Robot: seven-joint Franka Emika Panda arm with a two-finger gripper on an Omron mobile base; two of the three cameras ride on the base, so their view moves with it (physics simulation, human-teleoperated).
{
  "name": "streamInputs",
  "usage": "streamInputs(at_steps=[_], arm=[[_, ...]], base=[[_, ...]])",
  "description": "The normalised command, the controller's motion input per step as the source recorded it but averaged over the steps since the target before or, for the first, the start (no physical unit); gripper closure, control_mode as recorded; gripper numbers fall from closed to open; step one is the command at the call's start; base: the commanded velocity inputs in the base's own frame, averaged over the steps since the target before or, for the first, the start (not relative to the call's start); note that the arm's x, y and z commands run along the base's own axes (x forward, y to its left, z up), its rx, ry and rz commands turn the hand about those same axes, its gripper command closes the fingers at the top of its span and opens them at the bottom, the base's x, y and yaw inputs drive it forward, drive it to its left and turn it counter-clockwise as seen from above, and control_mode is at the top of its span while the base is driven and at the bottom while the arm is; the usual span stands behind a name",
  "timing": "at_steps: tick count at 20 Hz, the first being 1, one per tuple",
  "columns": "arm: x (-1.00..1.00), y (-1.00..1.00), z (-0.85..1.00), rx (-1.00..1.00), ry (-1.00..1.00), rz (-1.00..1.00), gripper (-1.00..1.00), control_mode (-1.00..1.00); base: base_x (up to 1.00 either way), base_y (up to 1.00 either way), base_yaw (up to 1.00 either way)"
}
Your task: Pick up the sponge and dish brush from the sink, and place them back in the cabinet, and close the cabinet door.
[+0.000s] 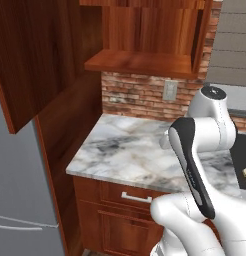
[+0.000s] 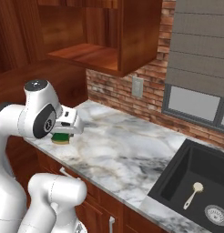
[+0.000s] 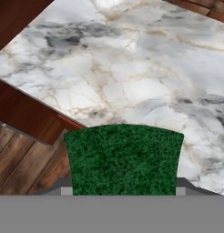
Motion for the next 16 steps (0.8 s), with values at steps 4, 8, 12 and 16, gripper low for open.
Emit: streamInputs(at_steps=[4, 8, 12, 16], arm=[[0.0, 0.0, 0.0, 0.0, 0.0, 0.0, 1.0, 1.0], [0.05, 0.0, 0.01, 0.0, 0.0, 0.0, 1.0, -1.0], [0.14, 0.12, 0.33, 0.0, -0.01, 0.0, 1.0, -1.0], [0.16, 0.23, 0.48, -0.02, -0.04, 0.0, 1.0, -1.0]], base=[[0.09, 0.09, 0.02], [0.0, 0.0, 0.0], [0.0, 0.0, 0.0], [0.0, 0.0, 0.0]])
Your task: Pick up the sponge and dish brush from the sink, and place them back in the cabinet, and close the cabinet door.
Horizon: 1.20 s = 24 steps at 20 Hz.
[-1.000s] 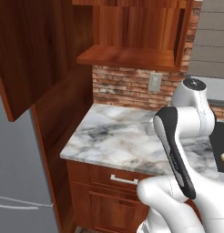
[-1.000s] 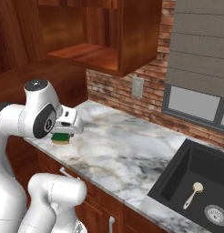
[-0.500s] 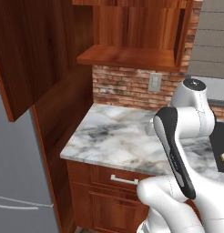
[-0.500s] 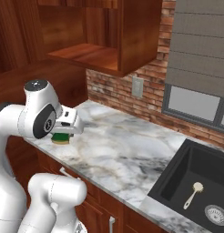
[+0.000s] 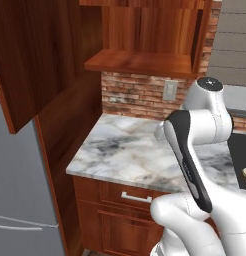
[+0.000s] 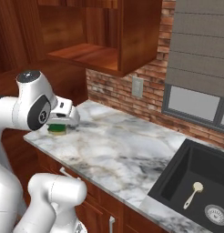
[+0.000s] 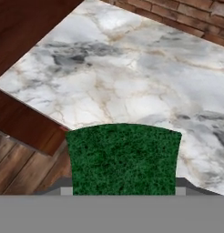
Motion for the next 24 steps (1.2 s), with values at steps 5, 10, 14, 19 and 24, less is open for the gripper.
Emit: streamInputs(at_steps=[5, 10, 14, 19, 24], arm=[[0.19, 0.19, 0.44, 0.0, -0.06, 0.0, 1.0, -1.0], [0.2, 0.16, 0.35, 0.0, -0.09, 0.0, 1.0, -1.0], [0.26, 0.14, 0.32, 0.0, -0.1, 0.0, 1.0, -1.0], [0.34, 0.19, 0.28, 0.0, -0.11, 0.0, 1.0, -1.0], [0.44, 0.09, 0.26, 0.0, -0.13, 0.0, 1.0, -1.0]], base=[[0.0, 0.0, 0.0], [0.0, 0.0, 0.0], [0.0, 0.0, 0.0], [0.0, 0.0, 0.0], [0.0, 0.0, 0.0]])
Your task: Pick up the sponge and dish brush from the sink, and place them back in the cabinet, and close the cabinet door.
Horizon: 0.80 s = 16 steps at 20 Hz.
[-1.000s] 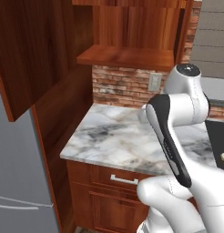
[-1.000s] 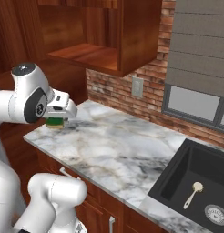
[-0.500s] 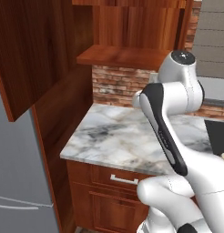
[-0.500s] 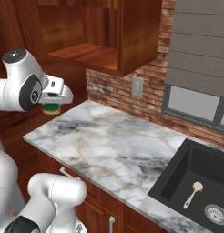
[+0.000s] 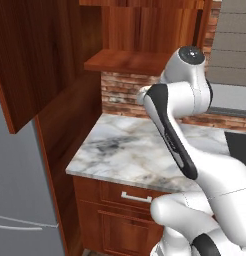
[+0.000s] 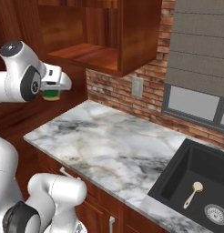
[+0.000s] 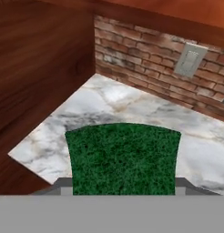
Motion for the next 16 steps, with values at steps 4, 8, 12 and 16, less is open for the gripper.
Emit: streamInputs(at_steps=[4, 8, 12, 16], arm=[[0.43, 0.06, 0.24, 0.0, -0.15, 0.0, 1.0, -1.0], [0.39, 0.02, 0.24, 0.0, -0.15, -0.02, 1.0, -1.0], [0.36, 0.01, 0.24, 0.0, -0.15, -0.02, 1.0, -1.0], [0.29, 0.0, 0.26, 0.0, -0.15, -0.03, 1.0, -1.0]], base=[[0.0, 0.0, 0.0], [0.0, 0.0, 0.0], [0.0, 0.0, 0.0], [0.0, 0.0, 0.0]])
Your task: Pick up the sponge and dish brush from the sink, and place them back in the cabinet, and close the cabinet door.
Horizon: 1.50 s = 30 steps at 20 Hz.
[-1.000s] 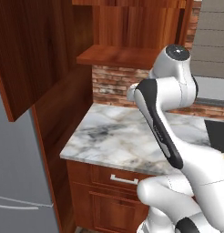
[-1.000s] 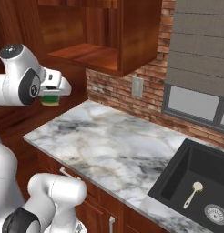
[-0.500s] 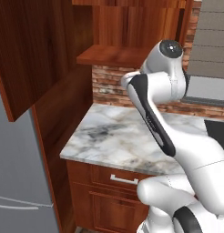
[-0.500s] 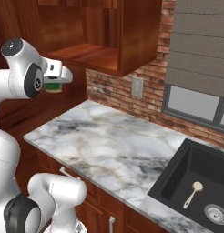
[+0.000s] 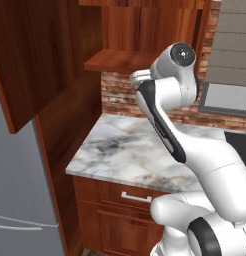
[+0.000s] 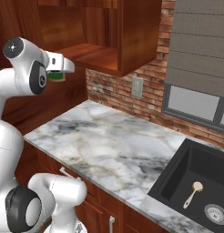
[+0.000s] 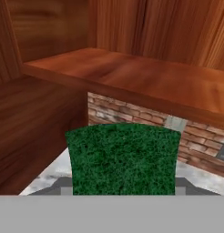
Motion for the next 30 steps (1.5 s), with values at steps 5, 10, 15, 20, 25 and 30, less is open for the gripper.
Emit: streamInputs(at_steps=[5, 10, 15, 20, 25, 30], arm=[[0.22, 0.0, 0.22, 0.0, -0.13, -0.02, 1.0, -1.0], [0.22, 0.0, 0.17, 0.0, -0.1, -0.01, 1.0, -1.0], [0.27, 0.0, 0.15, 0.0, -0.09, -0.01, 1.0, -1.0], [0.28, 0.0, 0.18, 0.0, -0.05, -0.01, 1.0, -1.0], [0.37, 0.0, 0.14, 0.0, -0.01, -0.01, 1.0, -1.0], [0.37, 0.0, 0.05, 0.0, 0.0, 0.0, 1.0, -1.0]], base=[[0.0, 0.0, 0.0], [0.0, 0.0, 0.0], [0.0, 0.0, 0.0], [0.0, 0.0, 0.0], [0.0, 0.0, 0.0], [0.0, 0.0, 0.0]])
